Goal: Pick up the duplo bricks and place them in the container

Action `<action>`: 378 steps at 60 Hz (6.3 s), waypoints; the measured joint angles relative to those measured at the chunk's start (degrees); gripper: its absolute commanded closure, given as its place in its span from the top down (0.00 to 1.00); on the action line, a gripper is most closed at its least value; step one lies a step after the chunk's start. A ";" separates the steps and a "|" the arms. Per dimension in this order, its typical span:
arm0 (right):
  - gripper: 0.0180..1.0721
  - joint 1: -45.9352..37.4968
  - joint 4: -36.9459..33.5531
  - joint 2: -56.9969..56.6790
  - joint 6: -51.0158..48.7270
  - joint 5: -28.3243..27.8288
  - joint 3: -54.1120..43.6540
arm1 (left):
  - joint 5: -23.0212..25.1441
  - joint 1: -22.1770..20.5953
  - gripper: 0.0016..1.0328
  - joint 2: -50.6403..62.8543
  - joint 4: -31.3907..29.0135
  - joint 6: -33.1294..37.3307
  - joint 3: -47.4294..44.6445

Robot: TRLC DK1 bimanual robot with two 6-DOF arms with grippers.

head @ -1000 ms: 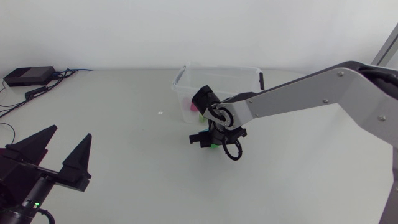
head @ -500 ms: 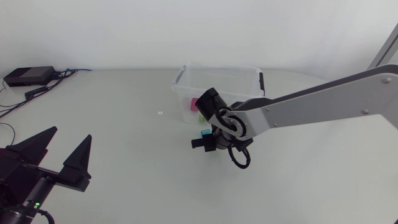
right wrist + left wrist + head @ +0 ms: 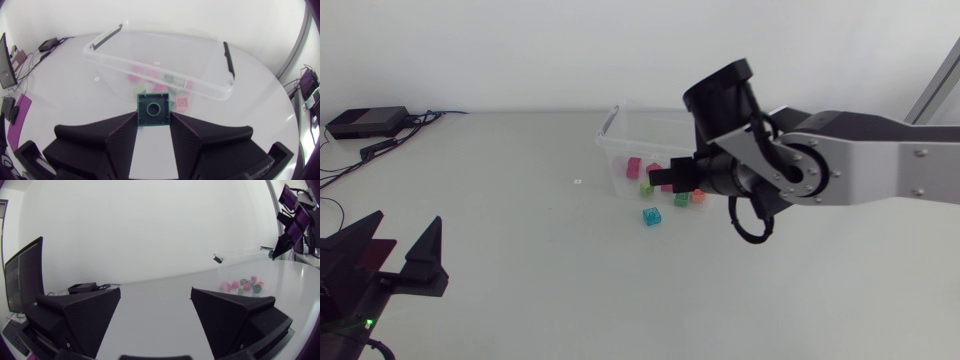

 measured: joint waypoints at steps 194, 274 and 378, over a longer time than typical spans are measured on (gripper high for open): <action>0.69 -3.72 5.70 30.34 -11.93 -15.61 10.80 | 0.02 1.22 0.96 0.00 -2.19 -6.43 0.00; 0.32 -1.03 -10.14 9.40 -8.04 -12.76 12.22 | 0.00 1.22 0.96 0.00 -2.19 -6.45 0.00; 0.93 -20.87 16.65 -20.09 -22.77 -0.22 -1.40 | 0.02 1.22 0.96 0.00 -2.19 -6.43 0.00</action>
